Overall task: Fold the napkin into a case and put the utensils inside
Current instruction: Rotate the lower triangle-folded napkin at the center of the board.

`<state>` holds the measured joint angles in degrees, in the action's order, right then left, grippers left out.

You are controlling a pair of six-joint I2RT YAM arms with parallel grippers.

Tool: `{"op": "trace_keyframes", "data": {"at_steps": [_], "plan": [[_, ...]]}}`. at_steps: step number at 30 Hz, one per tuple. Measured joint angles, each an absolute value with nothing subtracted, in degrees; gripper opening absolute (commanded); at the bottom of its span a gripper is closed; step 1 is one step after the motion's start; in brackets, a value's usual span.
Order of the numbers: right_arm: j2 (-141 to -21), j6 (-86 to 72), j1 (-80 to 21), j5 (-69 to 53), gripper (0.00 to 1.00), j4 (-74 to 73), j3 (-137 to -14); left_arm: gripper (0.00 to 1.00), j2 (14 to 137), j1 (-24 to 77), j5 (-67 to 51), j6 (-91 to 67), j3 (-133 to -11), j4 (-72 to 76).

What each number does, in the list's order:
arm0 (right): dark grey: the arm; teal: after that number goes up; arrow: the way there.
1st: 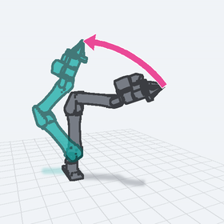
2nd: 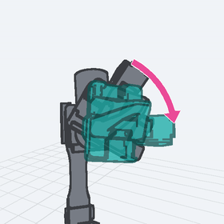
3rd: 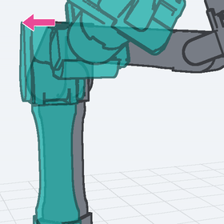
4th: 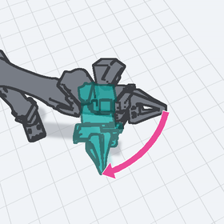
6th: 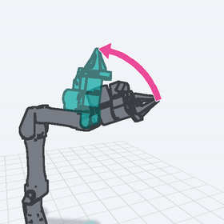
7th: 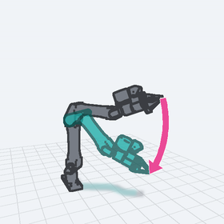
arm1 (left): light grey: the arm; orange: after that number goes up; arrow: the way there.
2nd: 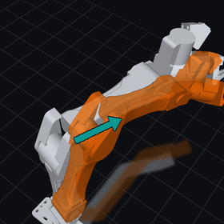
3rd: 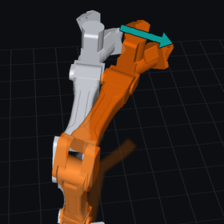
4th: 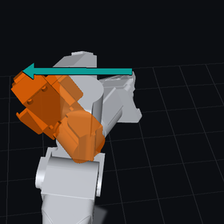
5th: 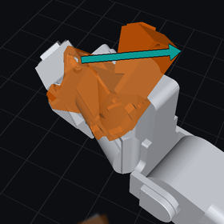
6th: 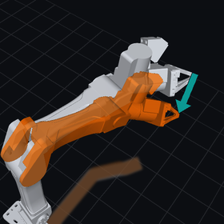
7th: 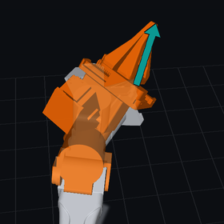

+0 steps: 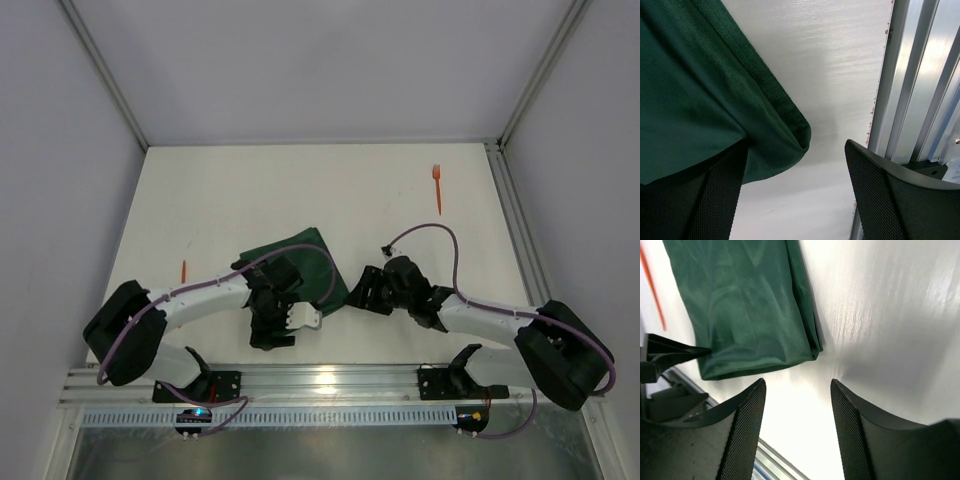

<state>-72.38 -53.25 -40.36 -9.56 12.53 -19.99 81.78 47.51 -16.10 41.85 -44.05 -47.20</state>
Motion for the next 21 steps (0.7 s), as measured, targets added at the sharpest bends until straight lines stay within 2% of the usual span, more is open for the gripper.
{"op": "trace_keyframes", "data": {"at_steps": [4,7,10,14,16,21], "plan": [[-68.2,-44.5,-38.4,-8.1,0.60,0.3,-26.8,0.82,79.8,47.5,-16.4,42.2,-45.0,-49.3],[-69.4,-38.6,-34.2,-8.6,0.54,-3.0,-32.1,0.82,77.3,47.4,-17.2,42.1,-48.7,-52.4],[-75.6,-32.5,-31.3,-10.8,0.48,-4.4,-38.3,0.82,75.5,45.4,-19.7,41.7,-53.3,-54.8],[-84.9,-27.2,-31.3,-15.0,0.46,-4.7,-44.2,0.82,74.1,36.1,-25.2,40.9,-58.6,-58.2],[-88.7,-25.5,-31.4,-16.5,0.44,-4.2,-45.5,0.80,73.8,30.7,-27.0,40.4,-60.1,-59.2],[-94.2,-24.0,-31.4,-19.8,0.41,-2.1,-45.3,0.63,74.1,15.9,-26.3,33.4,-60.8,-56.6]]}}
